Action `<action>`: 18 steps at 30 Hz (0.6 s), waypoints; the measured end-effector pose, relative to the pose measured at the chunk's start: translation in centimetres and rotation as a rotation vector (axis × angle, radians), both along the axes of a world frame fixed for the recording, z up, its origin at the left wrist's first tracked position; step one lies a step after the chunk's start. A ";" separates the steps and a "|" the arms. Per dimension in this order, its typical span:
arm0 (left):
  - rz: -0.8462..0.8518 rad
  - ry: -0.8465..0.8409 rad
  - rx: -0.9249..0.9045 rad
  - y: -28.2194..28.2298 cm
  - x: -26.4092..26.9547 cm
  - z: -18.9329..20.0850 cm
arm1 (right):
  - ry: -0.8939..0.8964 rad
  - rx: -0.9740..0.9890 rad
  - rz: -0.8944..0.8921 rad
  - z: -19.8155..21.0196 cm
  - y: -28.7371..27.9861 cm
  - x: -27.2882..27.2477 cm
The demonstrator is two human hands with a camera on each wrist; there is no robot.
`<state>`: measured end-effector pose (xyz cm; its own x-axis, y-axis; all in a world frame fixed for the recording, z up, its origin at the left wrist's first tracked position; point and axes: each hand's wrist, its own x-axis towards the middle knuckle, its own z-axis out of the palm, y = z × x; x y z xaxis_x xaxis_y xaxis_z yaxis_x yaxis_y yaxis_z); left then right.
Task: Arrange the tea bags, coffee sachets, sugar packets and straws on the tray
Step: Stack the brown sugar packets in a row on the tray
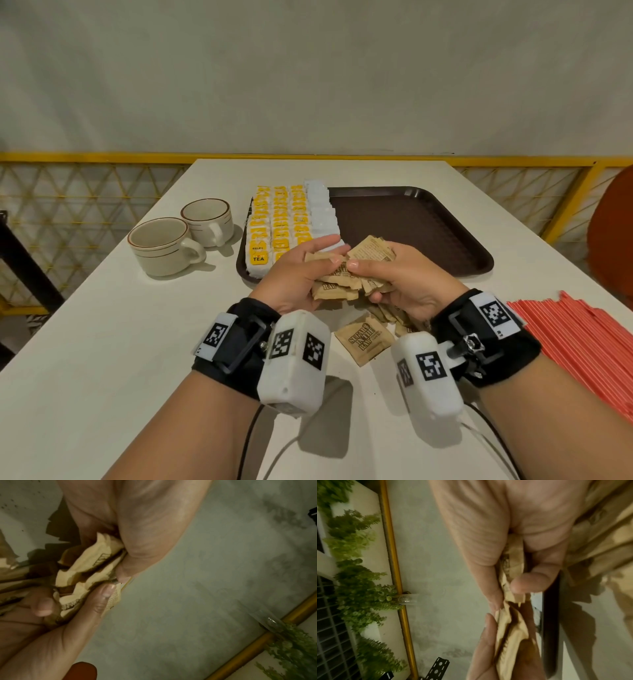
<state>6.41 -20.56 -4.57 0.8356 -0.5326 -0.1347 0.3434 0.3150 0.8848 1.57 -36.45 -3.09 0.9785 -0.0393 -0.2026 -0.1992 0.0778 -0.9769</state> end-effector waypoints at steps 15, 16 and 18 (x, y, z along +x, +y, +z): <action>0.034 0.094 -0.458 -0.4 -0.8 0.6 | 0.025 0.332 0.014 0.0 0.7 0.1; 0.021 0.068 -0.480 -0.4 -0.8 0.6 | 0.025 0.374 -0.006 0.1 0.7 0.2; -0.015 -0.051 -0.437 -0.6 -0.8 0.5 | 0.027 0.446 -0.027 0.3 0.5 0.2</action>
<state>5.59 -21.18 -4.04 0.8270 -0.5426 0.1471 0.3101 0.6586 0.6857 1.75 -35.91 -2.82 0.9725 0.0319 -0.2308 -0.2159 0.4957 -0.8412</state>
